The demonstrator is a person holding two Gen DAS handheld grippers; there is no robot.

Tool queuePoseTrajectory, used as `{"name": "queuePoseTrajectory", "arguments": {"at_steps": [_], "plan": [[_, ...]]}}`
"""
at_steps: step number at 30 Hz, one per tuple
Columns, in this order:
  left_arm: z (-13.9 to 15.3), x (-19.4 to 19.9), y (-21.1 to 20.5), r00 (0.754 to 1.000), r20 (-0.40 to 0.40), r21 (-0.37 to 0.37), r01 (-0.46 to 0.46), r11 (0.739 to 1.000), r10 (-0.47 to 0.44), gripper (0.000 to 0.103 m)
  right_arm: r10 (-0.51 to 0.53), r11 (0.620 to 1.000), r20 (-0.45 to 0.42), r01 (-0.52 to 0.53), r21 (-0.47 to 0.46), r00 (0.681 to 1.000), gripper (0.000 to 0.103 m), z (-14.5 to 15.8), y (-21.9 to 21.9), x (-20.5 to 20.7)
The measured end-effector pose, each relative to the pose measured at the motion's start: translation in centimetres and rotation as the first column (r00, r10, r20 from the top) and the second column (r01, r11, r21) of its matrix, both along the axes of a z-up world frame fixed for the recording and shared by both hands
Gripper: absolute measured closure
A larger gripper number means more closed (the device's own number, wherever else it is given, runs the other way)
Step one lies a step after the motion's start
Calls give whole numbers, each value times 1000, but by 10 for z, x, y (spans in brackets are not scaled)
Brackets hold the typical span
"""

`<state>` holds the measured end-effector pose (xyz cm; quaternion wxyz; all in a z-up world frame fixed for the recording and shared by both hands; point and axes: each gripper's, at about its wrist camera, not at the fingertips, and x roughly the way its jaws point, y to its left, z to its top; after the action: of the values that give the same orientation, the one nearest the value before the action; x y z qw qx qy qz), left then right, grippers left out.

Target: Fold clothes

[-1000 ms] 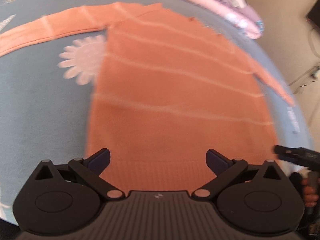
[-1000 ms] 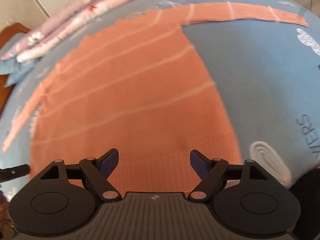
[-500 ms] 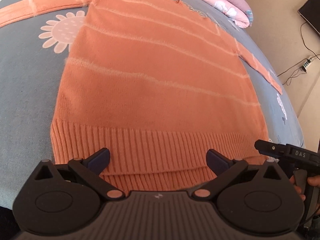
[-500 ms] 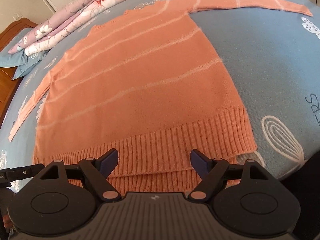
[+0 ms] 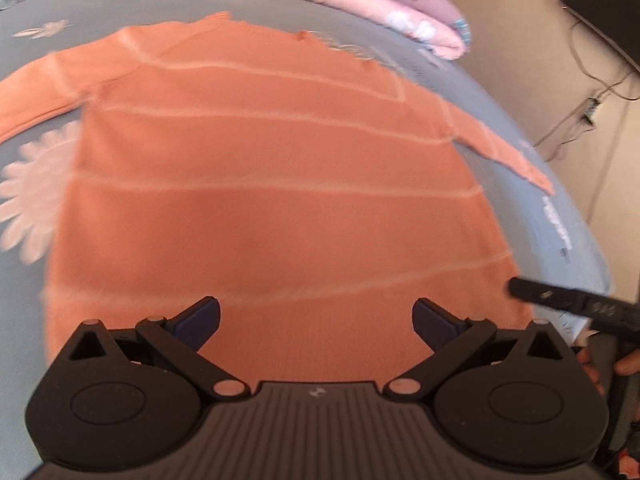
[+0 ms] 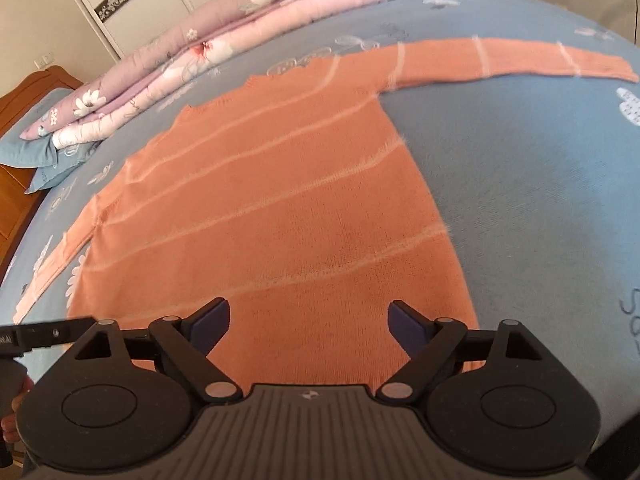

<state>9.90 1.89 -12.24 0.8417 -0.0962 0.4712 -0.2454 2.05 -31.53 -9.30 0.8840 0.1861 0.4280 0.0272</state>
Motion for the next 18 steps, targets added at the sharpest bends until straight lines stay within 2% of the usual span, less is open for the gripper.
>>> {"name": "queuePoseTrajectory", "arguments": {"at_steps": [3,9,11,13,18], "plan": [[-11,6,-1,999,-36,24,-15,1000,16,1,-26,1000,-28,26,7,999,13,-8,-3,5],[-21,-4,33,996,-50,-92,-72,993,68,1,-43,999,-24,43,12,999,13,-15,-16,-13],[-20,-7,37,994,-64,-103,-92,990,86,1,-40,999,-23,40,7,999,13,-15,-18,-16],[-12,-10,36,992,-71,-81,-111,990,105,1,-44,999,-30,45,4,999,13,-13,-19,-18],[8,0,31,989,30,-73,-145,987,148,1,-43,999,-12,43,19,999,10,-4,-10,-17]]}}
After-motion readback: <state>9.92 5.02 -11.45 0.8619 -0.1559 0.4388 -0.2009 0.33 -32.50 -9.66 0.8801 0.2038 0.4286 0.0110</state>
